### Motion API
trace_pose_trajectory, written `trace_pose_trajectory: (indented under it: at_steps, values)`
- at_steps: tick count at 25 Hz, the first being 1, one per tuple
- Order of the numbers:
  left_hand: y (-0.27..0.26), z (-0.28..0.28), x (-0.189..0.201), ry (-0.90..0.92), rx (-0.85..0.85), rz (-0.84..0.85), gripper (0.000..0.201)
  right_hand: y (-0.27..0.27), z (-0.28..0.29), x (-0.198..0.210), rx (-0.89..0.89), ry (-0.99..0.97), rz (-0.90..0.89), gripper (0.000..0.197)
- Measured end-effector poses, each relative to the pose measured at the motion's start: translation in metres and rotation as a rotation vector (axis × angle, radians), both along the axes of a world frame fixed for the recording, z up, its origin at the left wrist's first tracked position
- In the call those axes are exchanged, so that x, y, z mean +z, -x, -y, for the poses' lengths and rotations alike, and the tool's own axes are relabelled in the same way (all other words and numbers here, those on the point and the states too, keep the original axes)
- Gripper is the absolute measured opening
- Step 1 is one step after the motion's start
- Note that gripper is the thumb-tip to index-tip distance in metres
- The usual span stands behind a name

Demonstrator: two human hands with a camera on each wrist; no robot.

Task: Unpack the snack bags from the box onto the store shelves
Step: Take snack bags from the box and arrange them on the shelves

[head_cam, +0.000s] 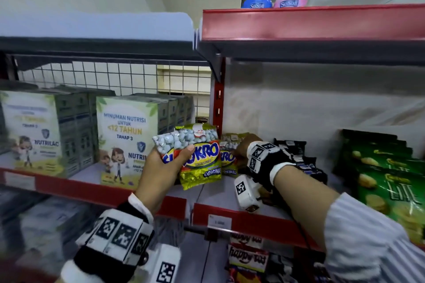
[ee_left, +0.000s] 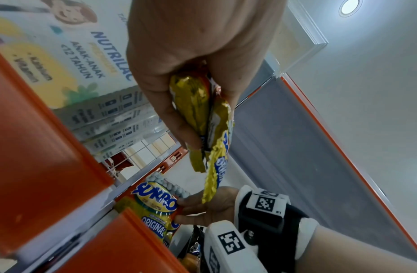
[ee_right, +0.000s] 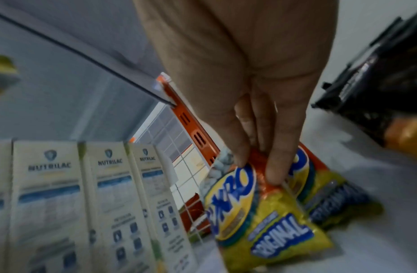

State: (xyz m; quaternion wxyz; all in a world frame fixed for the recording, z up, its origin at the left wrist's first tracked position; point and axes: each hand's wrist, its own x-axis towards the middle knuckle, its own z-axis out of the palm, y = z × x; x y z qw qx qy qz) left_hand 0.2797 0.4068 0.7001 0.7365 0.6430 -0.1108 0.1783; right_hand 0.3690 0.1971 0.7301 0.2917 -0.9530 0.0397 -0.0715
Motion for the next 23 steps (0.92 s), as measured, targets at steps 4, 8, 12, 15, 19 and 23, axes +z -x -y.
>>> trace_pose_trajectory:
  at_steps: [4,8,12,15,19,23]
  values:
    - [-0.009,0.004,-0.007,-0.028,-0.041,-0.069,0.035,0.002,-0.003,0.014,0.014,0.18,-0.035,0.037]
    - [-0.017,0.015,-0.004,-0.049,-0.062,-0.076,0.036,0.02,0.0,0.056,0.03,-0.043,0.117,0.044]
    - [-0.027,0.032,0.005,-0.037,-0.114,-0.065,0.029,0.055,-0.002,0.072,0.415,-0.148,0.002,0.064]
    - [-0.036,0.042,0.02,-0.067,-0.207,-0.121,0.035,0.056,0.003,0.066,0.323,0.19,0.063,0.05]
    - [-0.069,0.041,0.039,-0.203,-0.337,-0.381,0.042,0.056,0.019,0.047,0.255,0.309,0.028,0.045]
    - [-0.101,0.039,0.036,-0.949,-0.108,-0.219,0.039,0.052,0.016,0.033,0.191,0.408,0.002,0.046]
